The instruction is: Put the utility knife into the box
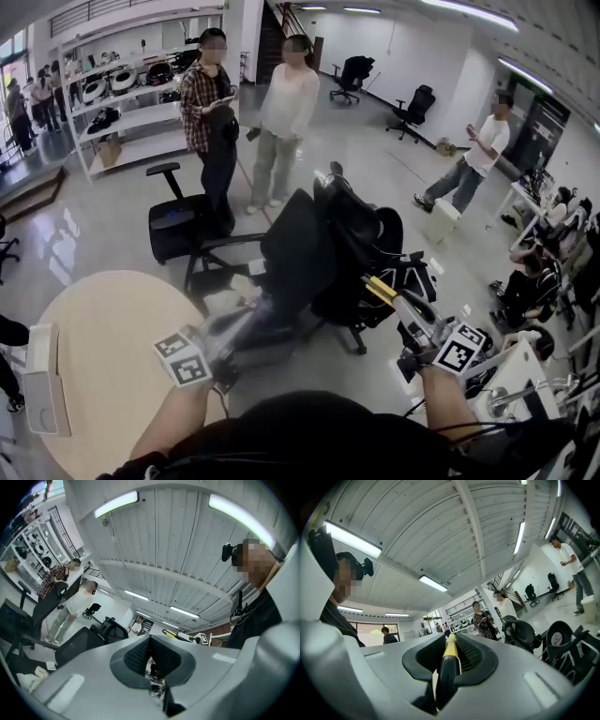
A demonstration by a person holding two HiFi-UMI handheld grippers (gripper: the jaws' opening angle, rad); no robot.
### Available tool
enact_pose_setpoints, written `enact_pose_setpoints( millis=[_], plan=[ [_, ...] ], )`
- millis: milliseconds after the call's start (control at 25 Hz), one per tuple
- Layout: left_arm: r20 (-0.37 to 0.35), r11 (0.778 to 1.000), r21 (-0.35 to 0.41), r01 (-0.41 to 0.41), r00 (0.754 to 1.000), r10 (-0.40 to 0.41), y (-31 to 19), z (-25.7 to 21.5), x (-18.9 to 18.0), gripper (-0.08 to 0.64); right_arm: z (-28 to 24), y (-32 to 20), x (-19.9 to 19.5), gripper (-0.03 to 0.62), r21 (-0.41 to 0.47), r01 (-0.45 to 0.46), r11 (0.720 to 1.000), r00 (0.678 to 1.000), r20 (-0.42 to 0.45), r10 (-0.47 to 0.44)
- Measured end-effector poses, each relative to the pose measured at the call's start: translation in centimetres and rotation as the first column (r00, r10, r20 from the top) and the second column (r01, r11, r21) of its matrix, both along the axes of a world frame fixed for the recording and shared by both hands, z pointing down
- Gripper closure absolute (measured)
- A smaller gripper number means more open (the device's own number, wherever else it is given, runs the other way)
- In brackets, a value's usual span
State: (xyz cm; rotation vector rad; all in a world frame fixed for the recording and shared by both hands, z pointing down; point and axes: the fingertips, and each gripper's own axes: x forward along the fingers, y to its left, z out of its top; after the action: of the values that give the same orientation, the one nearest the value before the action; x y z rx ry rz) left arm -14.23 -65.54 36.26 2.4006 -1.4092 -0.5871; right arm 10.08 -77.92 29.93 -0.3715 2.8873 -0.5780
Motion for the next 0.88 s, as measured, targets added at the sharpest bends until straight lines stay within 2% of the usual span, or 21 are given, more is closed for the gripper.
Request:
enact_pose_setpoints(
  millis=[320,560,680,880],
  plan=[
    [-0.012,0.991,-0.019,0.132,0.991,-0.133,1.3,1.5,-4.9,0.561,1.4,-2.6,-7.6,0.503,-0.014,0.143,0.99,0.99,-0.018,-0.143],
    [0.008,0.964,-0.04,0.262,0.965,-0.262,2.2,2.1,-7.6,0.561,2.9,-4.1,-13.0,0.503,-0.04,0.29,0.956,0.957,0.003,-0.29],
    [0.039,0.935,-0.044,0.351,0.936,-0.35,2.2,1.6,-8.7,0.561,2.9,-6.3,-15.5,0.503,-0.051,0.371,0.927,0.928,0.027,-0.371],
    [0.072,0.849,-0.033,0.528,0.848,-0.525,1.1,-0.3,-10.0,0.561,1.4,-10.6,-20.5,0.504,-0.037,0.538,0.842,0.843,0.061,-0.535]
  ],
)
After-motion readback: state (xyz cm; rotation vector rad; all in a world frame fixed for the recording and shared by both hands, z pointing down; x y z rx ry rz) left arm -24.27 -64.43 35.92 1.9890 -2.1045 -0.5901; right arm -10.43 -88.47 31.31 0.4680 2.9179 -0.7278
